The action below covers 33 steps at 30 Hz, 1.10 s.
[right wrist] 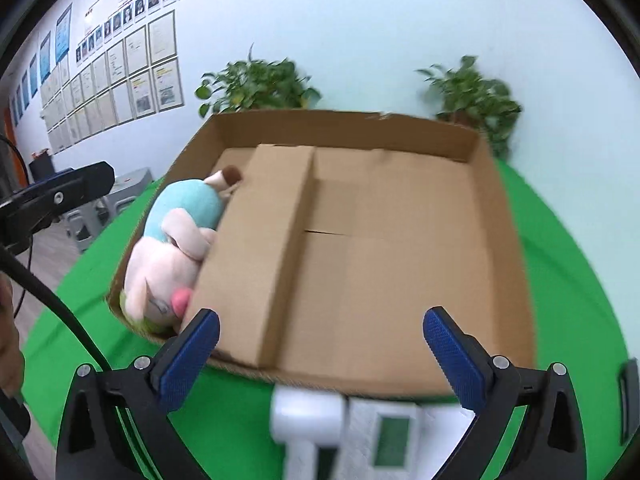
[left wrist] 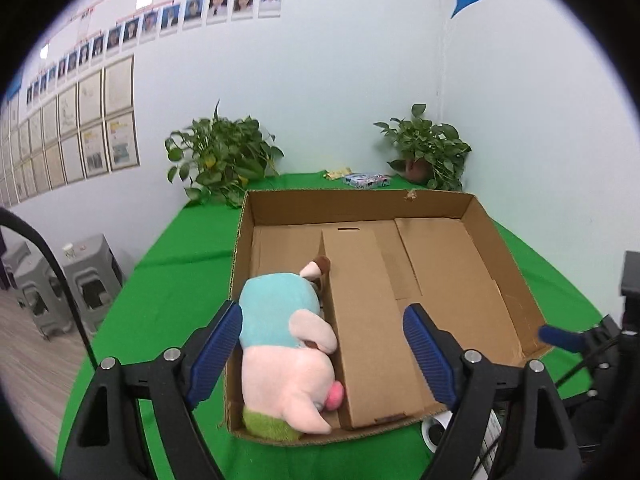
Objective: Organize objects
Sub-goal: 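Withdraw the right gripper from the tray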
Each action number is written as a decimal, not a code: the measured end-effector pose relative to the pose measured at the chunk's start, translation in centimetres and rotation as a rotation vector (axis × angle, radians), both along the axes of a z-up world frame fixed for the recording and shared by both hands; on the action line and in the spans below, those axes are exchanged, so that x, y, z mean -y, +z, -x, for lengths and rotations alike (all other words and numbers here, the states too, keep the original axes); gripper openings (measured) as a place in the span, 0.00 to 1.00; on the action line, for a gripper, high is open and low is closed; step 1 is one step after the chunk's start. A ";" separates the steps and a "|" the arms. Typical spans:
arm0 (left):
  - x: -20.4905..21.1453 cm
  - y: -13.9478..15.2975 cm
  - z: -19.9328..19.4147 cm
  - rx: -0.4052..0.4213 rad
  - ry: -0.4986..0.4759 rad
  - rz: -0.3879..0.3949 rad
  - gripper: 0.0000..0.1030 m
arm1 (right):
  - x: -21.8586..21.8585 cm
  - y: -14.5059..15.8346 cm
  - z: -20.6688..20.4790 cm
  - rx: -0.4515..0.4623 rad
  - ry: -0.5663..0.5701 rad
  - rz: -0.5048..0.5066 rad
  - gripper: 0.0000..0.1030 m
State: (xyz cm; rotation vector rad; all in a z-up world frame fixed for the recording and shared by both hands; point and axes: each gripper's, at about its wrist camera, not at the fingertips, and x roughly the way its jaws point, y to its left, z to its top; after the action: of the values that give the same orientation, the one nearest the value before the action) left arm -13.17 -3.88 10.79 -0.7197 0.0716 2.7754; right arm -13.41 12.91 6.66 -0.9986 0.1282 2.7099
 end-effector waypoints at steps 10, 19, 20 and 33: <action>-2.1 -0.9 -3.4 0.003 0.013 -0.005 0.80 | -5.7 1.8 -9.4 -0.042 -0.045 -0.033 1.00; -3.5 -1.7 -3.8 0.021 0.020 0.021 0.79 | -6.7 1.5 -10.3 -0.070 -0.051 -0.012 1.00; -3.6 -1.8 -3.9 0.022 0.022 0.022 0.79 | -6.7 1.4 -10.4 -0.072 -0.054 -0.011 1.00; -4.8 -2.3 -5.0 0.041 -0.016 -0.038 0.48 | -8.0 0.5 -12.8 -0.092 -0.052 0.020 0.51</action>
State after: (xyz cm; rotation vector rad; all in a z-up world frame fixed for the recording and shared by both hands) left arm -8.16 0.96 8.45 -0.7625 0.0169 2.7384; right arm -0.58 20.96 7.14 -0.8632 0.1953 2.7124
